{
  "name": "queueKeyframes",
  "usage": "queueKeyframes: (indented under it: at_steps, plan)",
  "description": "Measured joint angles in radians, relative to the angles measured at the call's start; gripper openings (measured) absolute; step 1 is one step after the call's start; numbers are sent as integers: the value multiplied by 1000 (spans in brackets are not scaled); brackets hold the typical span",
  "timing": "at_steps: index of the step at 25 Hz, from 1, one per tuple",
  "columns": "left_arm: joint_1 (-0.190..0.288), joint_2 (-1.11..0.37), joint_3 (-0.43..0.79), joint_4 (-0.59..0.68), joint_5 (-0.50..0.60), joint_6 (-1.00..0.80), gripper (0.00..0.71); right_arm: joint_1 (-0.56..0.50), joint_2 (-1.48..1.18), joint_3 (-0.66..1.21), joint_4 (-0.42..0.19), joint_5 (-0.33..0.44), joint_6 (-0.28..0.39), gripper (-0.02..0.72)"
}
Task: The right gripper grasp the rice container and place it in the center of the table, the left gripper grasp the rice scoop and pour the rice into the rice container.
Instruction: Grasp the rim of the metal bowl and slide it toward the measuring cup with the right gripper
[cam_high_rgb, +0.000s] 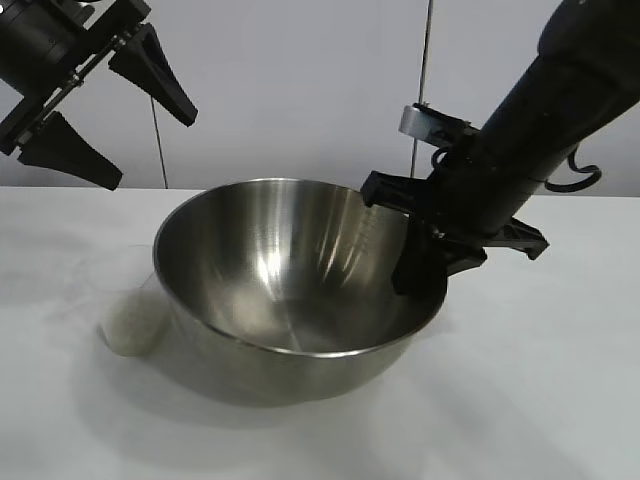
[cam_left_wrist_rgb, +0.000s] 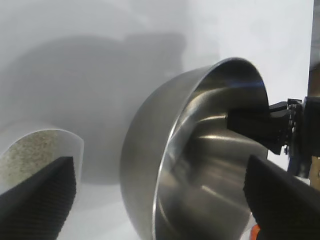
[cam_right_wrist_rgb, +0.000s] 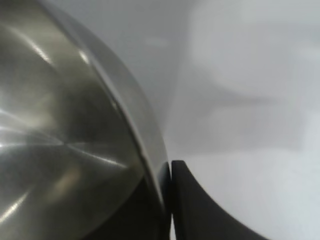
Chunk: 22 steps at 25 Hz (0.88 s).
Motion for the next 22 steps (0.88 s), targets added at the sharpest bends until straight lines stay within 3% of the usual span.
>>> queueKeyframes:
  at_steps: [5,16,18,22]
  plan:
    - [0,0,0,0,0,0,657,32,48,-66,-103,3,92,10]
    - [0,0,0,0,0,0,657,33,89,-87,-119,3,113,24]
    - [0,0,0,0,0,0,657,33,89,-87,-112,8,113,105]
    - [0,0,0,0,0,0,657,33,65,-87,-127,51,114,536]
